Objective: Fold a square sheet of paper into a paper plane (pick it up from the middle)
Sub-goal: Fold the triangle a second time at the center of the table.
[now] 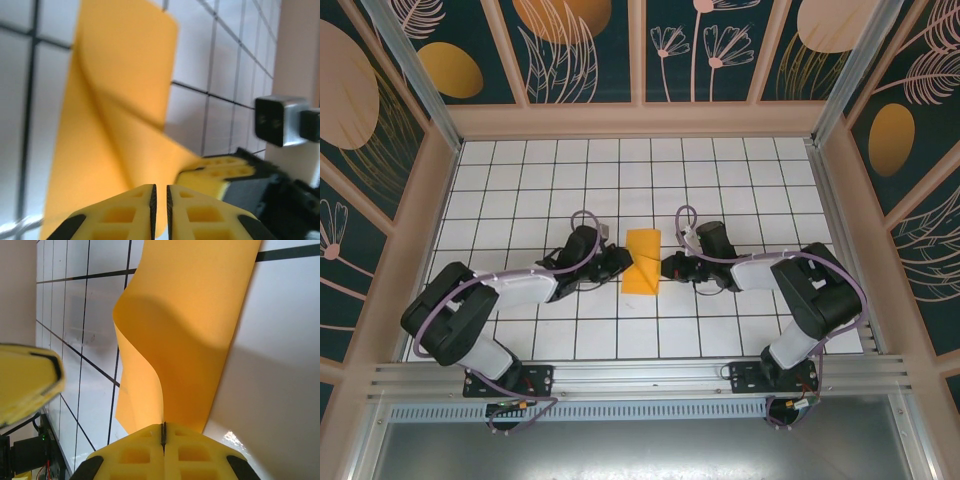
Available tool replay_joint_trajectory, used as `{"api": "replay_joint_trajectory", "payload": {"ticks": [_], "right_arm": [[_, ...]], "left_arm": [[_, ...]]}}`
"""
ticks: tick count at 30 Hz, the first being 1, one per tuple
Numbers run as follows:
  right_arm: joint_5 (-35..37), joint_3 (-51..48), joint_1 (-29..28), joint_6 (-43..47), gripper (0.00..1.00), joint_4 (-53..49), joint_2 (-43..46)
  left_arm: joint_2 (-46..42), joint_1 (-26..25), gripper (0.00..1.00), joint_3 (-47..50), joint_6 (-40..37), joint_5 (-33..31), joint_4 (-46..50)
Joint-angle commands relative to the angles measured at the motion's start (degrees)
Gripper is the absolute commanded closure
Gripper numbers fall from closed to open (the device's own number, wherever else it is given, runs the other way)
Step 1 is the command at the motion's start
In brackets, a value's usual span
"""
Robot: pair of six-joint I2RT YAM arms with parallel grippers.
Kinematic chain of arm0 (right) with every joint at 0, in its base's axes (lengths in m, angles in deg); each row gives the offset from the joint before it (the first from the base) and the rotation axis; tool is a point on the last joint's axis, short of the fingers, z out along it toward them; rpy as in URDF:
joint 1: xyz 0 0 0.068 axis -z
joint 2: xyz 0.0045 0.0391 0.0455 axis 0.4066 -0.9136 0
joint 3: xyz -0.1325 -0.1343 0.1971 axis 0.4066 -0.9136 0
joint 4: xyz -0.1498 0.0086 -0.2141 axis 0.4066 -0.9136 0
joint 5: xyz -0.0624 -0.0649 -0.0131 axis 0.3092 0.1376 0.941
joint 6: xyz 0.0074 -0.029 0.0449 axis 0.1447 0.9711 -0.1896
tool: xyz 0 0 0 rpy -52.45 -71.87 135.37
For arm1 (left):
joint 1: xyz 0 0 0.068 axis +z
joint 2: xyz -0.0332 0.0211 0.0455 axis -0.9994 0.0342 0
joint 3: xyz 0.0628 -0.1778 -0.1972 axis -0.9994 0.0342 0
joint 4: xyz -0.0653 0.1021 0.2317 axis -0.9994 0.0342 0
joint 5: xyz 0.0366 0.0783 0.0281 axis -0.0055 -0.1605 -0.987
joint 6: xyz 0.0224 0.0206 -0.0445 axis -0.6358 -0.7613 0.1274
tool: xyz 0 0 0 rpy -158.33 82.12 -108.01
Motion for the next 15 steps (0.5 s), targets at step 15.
{"api": "replay_joint_trajectory", "payload": {"ticks": [15], "right_arm": [[-1.4, 1.3, 0.2, 0.1, 0.98, 2.0, -1.4]], "left_arm": [[8.2, -2.2, 0.88, -3.4, -0.2, 0.8, 2.9]]}}
